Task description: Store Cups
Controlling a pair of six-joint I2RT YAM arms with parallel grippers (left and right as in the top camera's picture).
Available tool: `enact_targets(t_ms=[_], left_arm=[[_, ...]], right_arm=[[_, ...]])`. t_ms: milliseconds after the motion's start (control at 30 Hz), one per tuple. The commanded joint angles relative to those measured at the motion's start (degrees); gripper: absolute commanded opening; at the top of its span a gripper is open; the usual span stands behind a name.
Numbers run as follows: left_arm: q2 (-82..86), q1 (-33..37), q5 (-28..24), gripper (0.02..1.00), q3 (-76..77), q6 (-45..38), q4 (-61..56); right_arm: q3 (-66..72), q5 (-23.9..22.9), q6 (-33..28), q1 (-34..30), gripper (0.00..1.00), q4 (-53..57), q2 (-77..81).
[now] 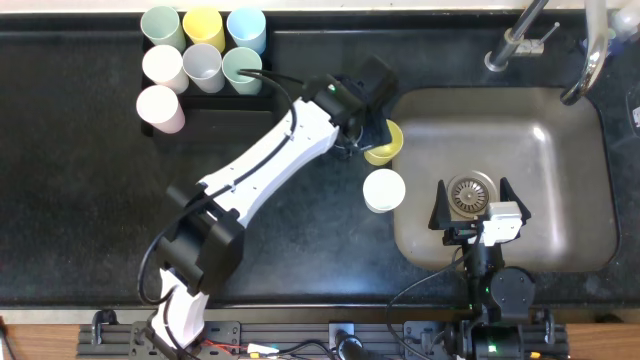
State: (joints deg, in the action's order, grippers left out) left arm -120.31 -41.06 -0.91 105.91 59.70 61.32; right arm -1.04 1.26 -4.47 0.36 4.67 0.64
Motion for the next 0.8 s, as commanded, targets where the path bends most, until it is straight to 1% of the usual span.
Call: enact_targets(t_ms=[33,267,300,333,367,400,433,467,567,700,800], left_arm=[[-1.44,0.17,-0.55,0.947,1.20,0.42,0.09],[-2.49,0.17,-1.42,0.890,1.20,0.44,-0.39],[-2.49,0.17,-1.38,0.790,1.20,0.44,-0.42],[-2.49,0.22,-1.33,0.459,1.20,0.39,-0.55],[-2.49,0.31,-1.16,0.343,1.20,0.44,-0.57],[-2.49,0.46,-1.14,0.292,1.22,0.42,-0.66],[-2.49,0.61,-1.14,0.194,1.22,0.42,-0.76],[-2.49,0.90,-1.14,0.137,1.51,0.39,-0.74],[-1.81,1.64,-0.17,0.051,2.95,0.37,-0.63],[1.57,3.58,3.04,0.036,4.81,0.37,1.27],[6.93,7.41,5.77,0.036,4.81,0.44,4.59]], right_arm=[[0.76,0.22,0.46,-0.39,0.998,-0.33,-0.42],[0.76,0.22,0.46,-0.39,0.996,-0.33,-0.42],[0.76,0.22,0.46,-0.39,0.996,-0.33,-0.42],[0.76,0.22,0.46,-0.39,0.998,-0.33,-0.42],[0.76,0.22,0.46,-0.39,0.998,-0.33,-0.42],[0.76,0.22,0.46,-0.39,0.998,-0.33,-0.42],[0.76,0.22,0.46,-0.39,0.998,-0.33,-0.42],[0.76,0.22,0.46,-0.39,0.998,-0.33,-0.42],[0.76,0.22,0.46,-0.39,0.998,-0.33,-0.42],[0.76,0.22,0.46,-0.39,0.998,-0.33,-0.42],[0.76,0.22,0.46,-0.39,0.996,-0.33,-0.42]])
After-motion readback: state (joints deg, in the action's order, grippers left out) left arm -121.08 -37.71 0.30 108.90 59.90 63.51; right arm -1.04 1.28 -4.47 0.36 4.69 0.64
